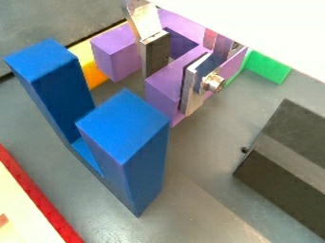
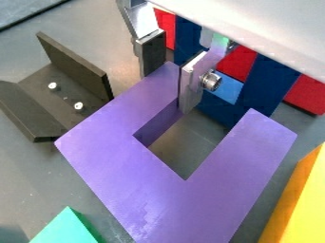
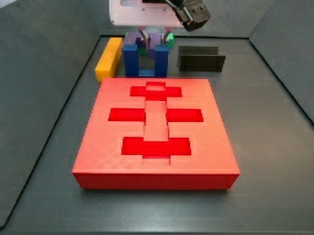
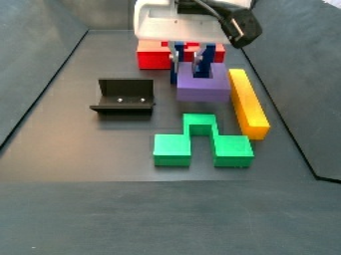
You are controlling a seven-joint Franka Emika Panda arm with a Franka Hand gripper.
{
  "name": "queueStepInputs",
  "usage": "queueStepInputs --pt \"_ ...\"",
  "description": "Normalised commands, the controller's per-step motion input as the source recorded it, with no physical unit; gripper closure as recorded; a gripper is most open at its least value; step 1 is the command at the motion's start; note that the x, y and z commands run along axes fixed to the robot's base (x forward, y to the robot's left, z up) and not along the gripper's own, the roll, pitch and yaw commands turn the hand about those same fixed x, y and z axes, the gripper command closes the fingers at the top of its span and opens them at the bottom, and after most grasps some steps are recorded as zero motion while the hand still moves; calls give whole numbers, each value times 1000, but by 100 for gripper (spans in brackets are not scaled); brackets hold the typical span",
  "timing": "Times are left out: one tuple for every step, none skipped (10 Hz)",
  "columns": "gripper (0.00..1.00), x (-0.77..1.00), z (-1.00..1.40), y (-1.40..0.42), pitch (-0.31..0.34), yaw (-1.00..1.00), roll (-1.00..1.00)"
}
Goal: Pick up the purple object. Move up. Place the purple object on the fixture. Regrasp the purple object. Move to above the board. Insert the purple object.
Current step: Place the purple object on the fixture.
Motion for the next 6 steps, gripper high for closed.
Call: queueStepInputs --pt "100 0 -34 0 0 0 -3" --pt "100 -211 300 49 -217 0 -497" --pt "100 0 1000 0 0 154 -403" --pt "100 309 1000 0 131 157 -200" --pt "100 549 1000 -131 274 80 -134" --pt "100 643 1000 -177 300 43 -137"
